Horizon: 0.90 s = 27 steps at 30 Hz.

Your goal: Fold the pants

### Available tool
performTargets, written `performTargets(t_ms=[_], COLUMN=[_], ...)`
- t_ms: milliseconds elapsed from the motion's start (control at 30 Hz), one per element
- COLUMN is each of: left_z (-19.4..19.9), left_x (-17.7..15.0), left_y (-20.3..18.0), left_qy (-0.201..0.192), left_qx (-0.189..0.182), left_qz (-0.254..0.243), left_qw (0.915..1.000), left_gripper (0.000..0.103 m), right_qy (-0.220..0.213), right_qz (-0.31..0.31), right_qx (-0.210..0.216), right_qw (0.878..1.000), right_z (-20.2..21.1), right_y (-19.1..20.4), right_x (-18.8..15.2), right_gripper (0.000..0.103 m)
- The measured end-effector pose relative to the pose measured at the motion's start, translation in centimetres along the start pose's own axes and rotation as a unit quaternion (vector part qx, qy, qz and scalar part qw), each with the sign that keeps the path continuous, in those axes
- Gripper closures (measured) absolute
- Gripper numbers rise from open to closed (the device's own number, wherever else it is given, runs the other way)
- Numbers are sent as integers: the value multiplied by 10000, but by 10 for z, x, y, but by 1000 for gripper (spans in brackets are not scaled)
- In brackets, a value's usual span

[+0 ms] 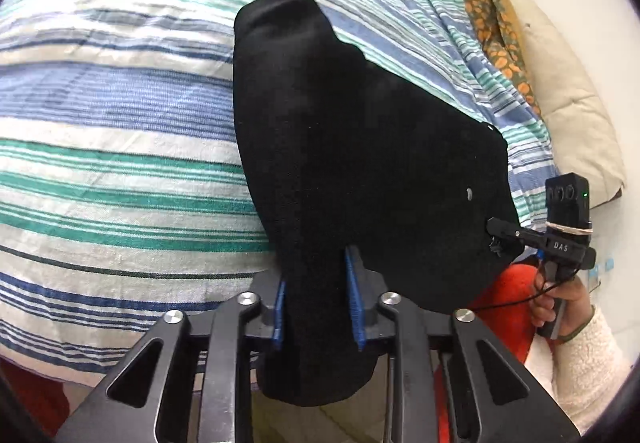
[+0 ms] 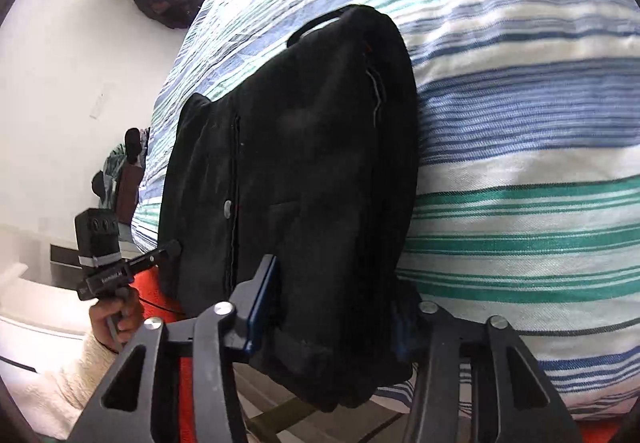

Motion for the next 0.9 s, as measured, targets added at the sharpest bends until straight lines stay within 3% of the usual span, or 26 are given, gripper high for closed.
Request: performTargets(t_ms=[100,267,467,600,767,900], left_z=[20,55,81,93,75,19], left_x=[2,20,64,112,166,185], left_y=[-25,-65,-70,-56,-24,8], left_qy=[-317,-818,-1247,-1621,-1875,-1562], left_qx=[273,285,402,503,826,1265], left_qz=[-515,-1094,-1170,-1089,-898,-671], left_qw=[9978,9902,9844,9794,9747,9773], left_gripper=[86,86,86,86,86,84], right_qy=[-168,-463,-831,-1054,-1234,-1097], right_qz=[469,852,1273,1383,1400,1182], right_qx=[-324,-270,-12,75,36,-230], right_qw=[9982,9949,9884,9847,9824,9866], right_z=[11,27,35,30,1,-37], right_y=[30,73,118,131,131,112], right_x=[-1,11,49,97,157,183], right_gripper=[67,71,71,71,71,71])
Point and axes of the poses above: each gripper's, at about its wrist camera, not at the fingertips, and z roughly against the way its jaws point, y to its left, x to its top, the point moved 4 cm from there along -z, roughly the way its jaws point, and after that the axes turned 4 degrees about x, right-handed, at the moved point
